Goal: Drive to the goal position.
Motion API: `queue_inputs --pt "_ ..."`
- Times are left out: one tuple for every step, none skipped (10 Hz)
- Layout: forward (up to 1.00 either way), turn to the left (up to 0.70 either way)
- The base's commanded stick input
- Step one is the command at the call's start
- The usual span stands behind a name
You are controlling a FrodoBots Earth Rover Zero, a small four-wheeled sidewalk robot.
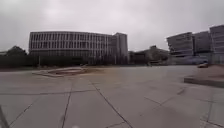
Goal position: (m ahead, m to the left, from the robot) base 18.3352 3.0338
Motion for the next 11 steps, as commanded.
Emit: queue_inputs --pt "0.7 -0.35" --pt "0.7 -0.35" --pt "0.7 0.0" --pt "0.7 0.0" --pt "0.7 0.26" --pt "0.7 0.28" --pt "0.7 0.01" --pt "0.7 0.0" --pt "0.7 0.0" --pt "0.7 0.0" --pt "0.7 0.0"
